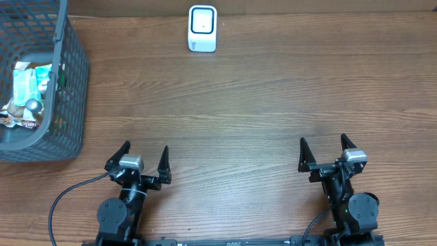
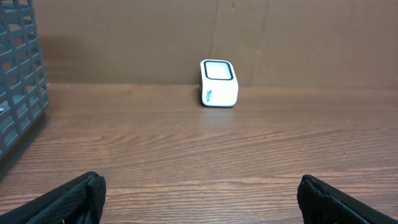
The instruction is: Scan the item barcode
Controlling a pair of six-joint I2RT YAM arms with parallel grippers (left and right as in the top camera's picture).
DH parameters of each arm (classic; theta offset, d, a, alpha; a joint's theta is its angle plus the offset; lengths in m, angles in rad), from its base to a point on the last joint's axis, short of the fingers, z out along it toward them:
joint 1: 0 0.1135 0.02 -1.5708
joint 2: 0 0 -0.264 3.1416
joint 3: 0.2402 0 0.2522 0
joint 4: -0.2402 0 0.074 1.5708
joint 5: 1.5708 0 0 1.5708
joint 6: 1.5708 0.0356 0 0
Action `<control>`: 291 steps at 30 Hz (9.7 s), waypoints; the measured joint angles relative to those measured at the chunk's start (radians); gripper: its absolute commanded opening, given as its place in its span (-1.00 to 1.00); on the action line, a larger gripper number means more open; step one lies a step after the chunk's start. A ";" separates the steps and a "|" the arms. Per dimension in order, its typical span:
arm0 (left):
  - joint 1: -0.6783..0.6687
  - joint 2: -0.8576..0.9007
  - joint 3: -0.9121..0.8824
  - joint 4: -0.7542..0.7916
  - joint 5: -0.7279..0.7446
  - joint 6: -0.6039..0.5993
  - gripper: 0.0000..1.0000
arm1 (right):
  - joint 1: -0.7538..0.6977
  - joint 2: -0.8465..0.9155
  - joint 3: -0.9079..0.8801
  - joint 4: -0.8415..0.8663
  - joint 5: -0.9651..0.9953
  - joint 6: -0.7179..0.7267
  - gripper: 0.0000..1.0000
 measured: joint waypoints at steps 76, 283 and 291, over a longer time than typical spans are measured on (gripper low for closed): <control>0.000 0.969 1.818 -0.904 0.116 0.143 0.99 | 0.000 0.000 0.000 0.000 0.000 0.000 1.00; -0.422 2.068 2.283 -1.397 -0.067 -0.544 -0.89 | 0.000 0.000 0.000 0.000 0.000 0.001 1.00; -0.473 2.068 2.089 -1.267 -0.088 -0.631 -0.88 | 0.000 0.000 0.000 0.000 0.000 0.000 1.00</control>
